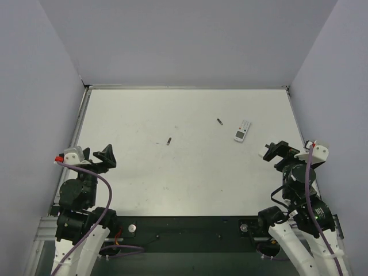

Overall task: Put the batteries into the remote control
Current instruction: Pick up the remote control from the center of the board.

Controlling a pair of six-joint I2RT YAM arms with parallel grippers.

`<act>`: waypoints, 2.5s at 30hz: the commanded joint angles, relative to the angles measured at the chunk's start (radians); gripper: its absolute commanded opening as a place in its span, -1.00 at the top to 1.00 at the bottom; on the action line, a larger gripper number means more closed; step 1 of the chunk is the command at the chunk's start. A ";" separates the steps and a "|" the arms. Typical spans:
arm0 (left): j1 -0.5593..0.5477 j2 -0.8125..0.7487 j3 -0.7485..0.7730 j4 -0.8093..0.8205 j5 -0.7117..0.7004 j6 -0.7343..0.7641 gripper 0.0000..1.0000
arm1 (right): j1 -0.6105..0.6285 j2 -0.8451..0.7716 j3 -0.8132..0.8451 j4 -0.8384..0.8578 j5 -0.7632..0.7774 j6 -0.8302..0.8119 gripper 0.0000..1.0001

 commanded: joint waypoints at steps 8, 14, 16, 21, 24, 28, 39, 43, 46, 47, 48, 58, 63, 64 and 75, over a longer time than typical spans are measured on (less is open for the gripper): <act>0.009 -0.010 0.005 0.047 0.026 -0.017 -0.87 | 0.013 0.073 0.034 0.015 0.016 0.015 -1.00; 0.008 -0.023 0.004 0.047 0.038 -0.033 -0.87 | 0.010 0.243 0.080 0.007 -0.012 0.059 -1.00; 0.006 -0.026 0.002 0.047 0.038 -0.034 -0.87 | 0.008 0.303 0.110 -0.013 -0.004 0.107 -1.00; -0.009 -0.052 0.005 0.033 0.024 -0.034 -0.87 | -0.044 0.570 0.209 -0.074 -0.010 0.197 -1.00; -0.023 -0.058 0.005 0.027 0.015 -0.028 -0.87 | -0.137 0.745 0.273 -0.103 -0.145 0.273 -1.00; -0.037 -0.072 0.005 0.025 0.010 -0.020 -0.87 | -0.249 0.986 0.385 -0.120 -0.308 0.288 -1.00; -0.046 -0.089 0.007 0.016 0.003 -0.011 -0.87 | -0.257 1.538 0.722 -0.119 -0.455 0.244 -0.86; -0.047 -0.092 0.007 0.018 0.003 -0.008 -0.87 | -0.254 1.635 0.788 -0.119 -0.466 0.225 -0.75; -0.047 -0.089 0.005 0.019 0.003 -0.008 -0.87 | -0.245 1.684 0.828 -0.131 -0.466 0.213 -0.66; -0.047 -0.090 0.005 0.019 0.003 -0.007 -0.87 | -0.245 1.711 0.839 -0.137 -0.460 0.213 -0.64; -0.047 -0.089 0.005 0.021 0.004 -0.008 -0.87 | -0.243 1.725 0.851 -0.152 -0.457 0.210 -0.58; -0.047 -0.084 0.004 0.024 0.015 -0.010 -0.87 | -0.239 1.778 0.842 -0.182 -0.439 0.181 0.00; -0.046 -0.072 -0.004 0.035 0.053 -0.028 -0.87 | -0.217 1.684 0.746 -0.148 -0.426 0.184 0.51; -0.044 -0.063 -0.004 0.038 0.070 -0.033 -0.87 | -0.208 1.657 0.687 -0.136 -0.416 0.184 0.54; -0.034 0.121 -0.042 0.177 0.437 -0.201 -0.86 | 0.003 1.094 0.283 0.218 -0.598 0.168 1.00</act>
